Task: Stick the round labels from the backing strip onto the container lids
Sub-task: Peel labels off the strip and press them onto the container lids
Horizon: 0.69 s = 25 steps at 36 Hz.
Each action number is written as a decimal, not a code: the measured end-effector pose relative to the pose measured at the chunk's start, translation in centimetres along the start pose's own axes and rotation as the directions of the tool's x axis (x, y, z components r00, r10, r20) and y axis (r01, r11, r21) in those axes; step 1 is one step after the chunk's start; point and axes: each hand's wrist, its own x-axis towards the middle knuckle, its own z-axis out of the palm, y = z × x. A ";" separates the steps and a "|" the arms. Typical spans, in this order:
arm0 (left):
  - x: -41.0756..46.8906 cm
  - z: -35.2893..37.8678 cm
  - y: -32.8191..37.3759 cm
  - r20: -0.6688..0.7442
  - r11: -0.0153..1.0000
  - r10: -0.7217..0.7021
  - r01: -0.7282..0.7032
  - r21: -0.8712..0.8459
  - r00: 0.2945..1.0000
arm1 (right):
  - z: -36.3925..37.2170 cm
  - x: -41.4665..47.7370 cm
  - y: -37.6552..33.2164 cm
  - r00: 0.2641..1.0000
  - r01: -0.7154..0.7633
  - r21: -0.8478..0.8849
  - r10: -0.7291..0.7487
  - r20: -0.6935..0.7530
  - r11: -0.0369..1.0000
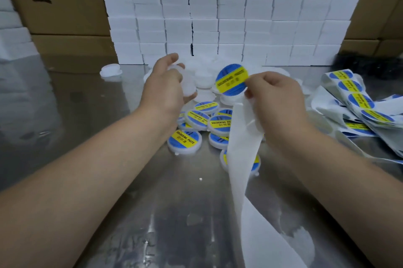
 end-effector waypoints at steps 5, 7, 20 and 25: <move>-0.5 0.3 -0.3 0.172 0.968 -0.129 0.161 -0.191 0.977 | 0.6 -1.1 -0.4 0.981 -0.014 0.086 -0.003 0.192 0.996; -0.5 0.3 -0.3 0.203 0.958 -0.149 0.193 -0.213 0.968 | 0.6 -1.2 -0.5 0.977 -0.018 0.104 -0.004 0.214 0.994; 0.0 -0.4 -0.9 0.407 0.857 -0.234 0.385 -0.343 0.883 | 0.6 -1.2 -0.6 0.967 -0.086 0.143 0.049 0.249 0.986; -0.1 -0.4 -0.7 0.439 0.869 -0.229 0.386 -0.310 0.869 | 0.7 -1.2 -0.6 0.956 -0.111 0.155 0.063 0.287 0.982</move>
